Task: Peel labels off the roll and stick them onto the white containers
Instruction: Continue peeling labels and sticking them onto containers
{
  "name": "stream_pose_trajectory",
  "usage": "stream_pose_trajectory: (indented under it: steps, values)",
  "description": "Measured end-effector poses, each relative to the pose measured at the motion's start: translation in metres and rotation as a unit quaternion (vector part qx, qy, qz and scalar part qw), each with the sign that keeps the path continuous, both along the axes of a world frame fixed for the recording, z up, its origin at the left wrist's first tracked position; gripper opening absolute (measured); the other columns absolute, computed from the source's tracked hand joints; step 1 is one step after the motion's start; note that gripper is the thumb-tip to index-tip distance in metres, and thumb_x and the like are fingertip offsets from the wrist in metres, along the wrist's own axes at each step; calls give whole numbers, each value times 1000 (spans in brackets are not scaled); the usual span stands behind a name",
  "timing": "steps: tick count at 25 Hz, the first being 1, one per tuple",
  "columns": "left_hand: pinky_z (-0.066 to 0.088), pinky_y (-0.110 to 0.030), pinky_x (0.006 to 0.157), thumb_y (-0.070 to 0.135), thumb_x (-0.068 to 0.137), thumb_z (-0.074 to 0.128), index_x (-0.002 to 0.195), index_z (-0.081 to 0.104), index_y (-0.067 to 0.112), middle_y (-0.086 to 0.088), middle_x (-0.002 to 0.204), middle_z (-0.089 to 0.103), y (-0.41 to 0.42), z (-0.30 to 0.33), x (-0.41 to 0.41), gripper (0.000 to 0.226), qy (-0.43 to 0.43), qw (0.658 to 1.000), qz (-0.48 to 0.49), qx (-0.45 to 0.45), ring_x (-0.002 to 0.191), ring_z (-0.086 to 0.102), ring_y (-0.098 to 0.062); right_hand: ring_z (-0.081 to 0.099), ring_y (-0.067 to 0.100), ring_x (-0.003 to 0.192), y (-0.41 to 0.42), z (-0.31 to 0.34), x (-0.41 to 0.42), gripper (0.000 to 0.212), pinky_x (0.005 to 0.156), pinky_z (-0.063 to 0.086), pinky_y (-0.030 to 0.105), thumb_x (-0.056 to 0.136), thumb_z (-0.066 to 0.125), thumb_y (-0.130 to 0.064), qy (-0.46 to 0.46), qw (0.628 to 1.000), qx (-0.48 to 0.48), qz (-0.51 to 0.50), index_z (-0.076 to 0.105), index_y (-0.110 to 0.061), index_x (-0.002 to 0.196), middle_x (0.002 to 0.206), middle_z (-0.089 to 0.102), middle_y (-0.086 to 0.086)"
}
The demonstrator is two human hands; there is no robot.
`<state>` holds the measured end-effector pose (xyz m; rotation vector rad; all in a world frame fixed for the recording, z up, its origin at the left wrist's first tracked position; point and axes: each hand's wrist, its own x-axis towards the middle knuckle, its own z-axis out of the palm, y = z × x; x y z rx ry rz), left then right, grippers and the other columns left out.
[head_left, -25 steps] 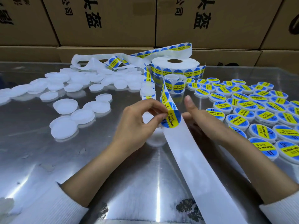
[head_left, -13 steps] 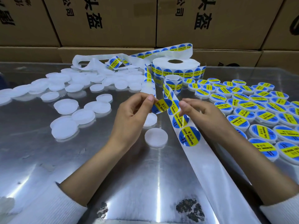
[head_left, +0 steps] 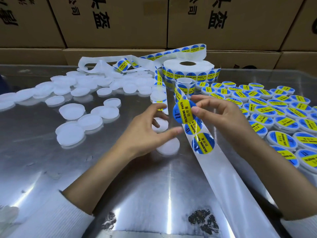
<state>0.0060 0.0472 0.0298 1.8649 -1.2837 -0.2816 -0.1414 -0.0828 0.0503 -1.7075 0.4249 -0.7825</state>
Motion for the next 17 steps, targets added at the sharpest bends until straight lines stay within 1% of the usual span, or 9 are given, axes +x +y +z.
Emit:
stream_pose_trajectory:
  steps: [1, 3, 5, 6, 8, 11, 13, 15, 17]
  values:
    - [43, -19, 79, 75, 56, 63, 122, 49, 41, 23, 106, 58, 2, 0, 3, 76, -67, 997, -16, 38, 93, 54, 3, 62, 7, 110, 1, 1, 0, 8, 89, 49, 21, 82, 66, -9, -20, 999, 34, 2, 66, -10, 74, 121, 64, 3]
    - [43, -25, 90, 86, 46, 56, 124, 48, 44, 25, 110, 51, 5, -1, 9, 90, -166, 978, -46, 119, 102, 48, 0, 63, 10, 107, 1, 0, 0, 5, 89, 50, 19, 83, 65, -8, -22, 998, 61, -3, 66, -7, 78, 118, 66, 5]
    - [39, -31, 100, 91, 43, 57, 126, 50, 41, 21, 113, 46, 6, -2, 13, 97, -200, 964, -50, 168, 111, 44, -8, 65, 8, 95, 2, 0, 1, 5, 80, 50, 14, 83, 65, -10, 3, 999, 51, -3, 65, -5, 82, 113, 68, 5]
    - [39, -32, 100, 90, 44, 56, 123, 53, 40, 19, 112, 47, 6, -2, 14, 94, -197, 965, -47, 166, 111, 44, -10, 65, 7, 88, 2, -1, 1, 6, 75, 50, 14, 83, 66, -13, 15, 999, 45, -2, 65, -7, 82, 110, 69, 4]
    - [43, -31, 94, 80, 50, 58, 116, 58, 39, 15, 106, 51, 5, -2, 16, 79, -179, 973, -51, 134, 102, 50, -9, 64, 6, 78, 3, -2, 1, 5, 72, 50, 20, 83, 67, -17, 39, 998, 43, 2, 66, -13, 81, 96, 72, -2]
    - [45, -24, 86, 63, 60, 73, 112, 62, 40, 16, 103, 48, 5, -3, 16, 58, -147, 980, -69, 111, 94, 52, -1, 64, -1, 67, 3, -3, 1, 9, 68, 55, 19, 86, 64, -20, 80, 995, 56, 19, 66, -18, 78, 68, 69, -10]
    - [42, -25, 94, 57, 62, 76, 112, 63, 39, 13, 113, 47, 4, -5, 15, 55, -141, 982, -73, 105, 106, 49, -3, 64, -2, 65, 3, -4, 2, 12, 66, 56, 17, 86, 64, -20, 95, 992, 77, 30, 66, -20, 74, 65, 68, -11]
    - [36, -23, 100, 54, 62, 78, 112, 63, 35, 12, 120, 42, 5, -8, 14, 55, -140, 983, -74, 93, 116, 41, -2, 65, 0, 68, 3, -4, 2, 16, 67, 57, 18, 85, 65, -21, 111, 988, 98, 42, 69, -22, 69, 69, 70, -9]
    - [35, -12, 90, 53, 62, 79, 113, 59, 32, 15, 113, 39, 5, -9, 11, 58, -130, 985, -79, 83, 106, 40, 8, 65, 4, 73, 3, -4, 3, 19, 70, 57, 21, 84, 66, -23, 117, 985, 117, 48, 70, -23, 65, 73, 70, -6]
